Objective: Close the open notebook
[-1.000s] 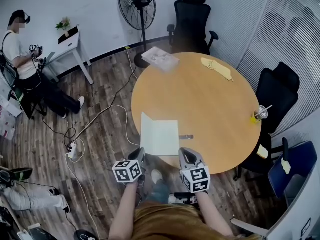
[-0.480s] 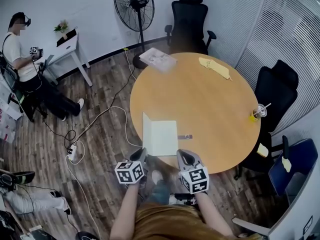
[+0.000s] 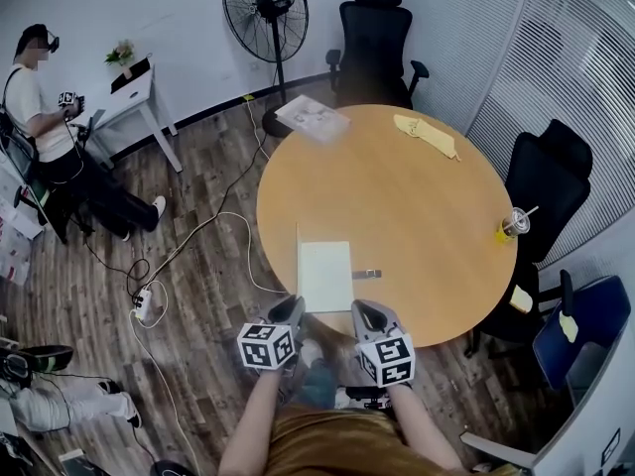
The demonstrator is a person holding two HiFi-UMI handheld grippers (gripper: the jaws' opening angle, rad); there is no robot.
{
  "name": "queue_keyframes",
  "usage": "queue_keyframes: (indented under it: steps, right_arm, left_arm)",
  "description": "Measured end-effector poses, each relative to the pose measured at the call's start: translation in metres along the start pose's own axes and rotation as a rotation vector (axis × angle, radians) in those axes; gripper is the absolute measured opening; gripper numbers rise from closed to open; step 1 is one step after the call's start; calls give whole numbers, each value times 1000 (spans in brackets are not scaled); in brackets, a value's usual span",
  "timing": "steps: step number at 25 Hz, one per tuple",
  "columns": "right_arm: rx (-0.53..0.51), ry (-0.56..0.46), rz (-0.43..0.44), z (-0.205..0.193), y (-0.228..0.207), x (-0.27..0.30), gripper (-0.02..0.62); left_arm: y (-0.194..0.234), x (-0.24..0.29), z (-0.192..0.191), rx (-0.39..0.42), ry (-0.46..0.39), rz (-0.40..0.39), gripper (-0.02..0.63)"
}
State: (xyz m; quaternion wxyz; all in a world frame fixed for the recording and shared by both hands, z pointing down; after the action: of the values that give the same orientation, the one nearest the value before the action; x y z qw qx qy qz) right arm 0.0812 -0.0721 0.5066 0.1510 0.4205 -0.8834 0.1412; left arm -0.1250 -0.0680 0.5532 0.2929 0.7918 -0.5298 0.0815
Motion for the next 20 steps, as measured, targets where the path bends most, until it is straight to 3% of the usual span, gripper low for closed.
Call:
queue_keyframes:
  steps: [16, 20]
  right_arm:
    - [22, 27, -7, -6, -16, 7, 12]
    - [37, 40, -23, -10, -20, 8, 12]
  left_arm:
    - [-28, 27, -2, 68, 56, -101, 104]
    - [-34, 32, -3, 137, 81, -114, 107]
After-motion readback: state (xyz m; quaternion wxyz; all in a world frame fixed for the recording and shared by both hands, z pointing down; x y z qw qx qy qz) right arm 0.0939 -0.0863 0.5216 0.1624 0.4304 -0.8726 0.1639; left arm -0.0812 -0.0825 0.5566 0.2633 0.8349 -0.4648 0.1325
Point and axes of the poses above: the fingertips, and each gripper's own axes: x forward along the fingers, y to its left, z out of its top, the point moved 8 cm from there along -x, backward along the fingers, and after that the axes turned 3 degrees about x, right-handed, at the moved point
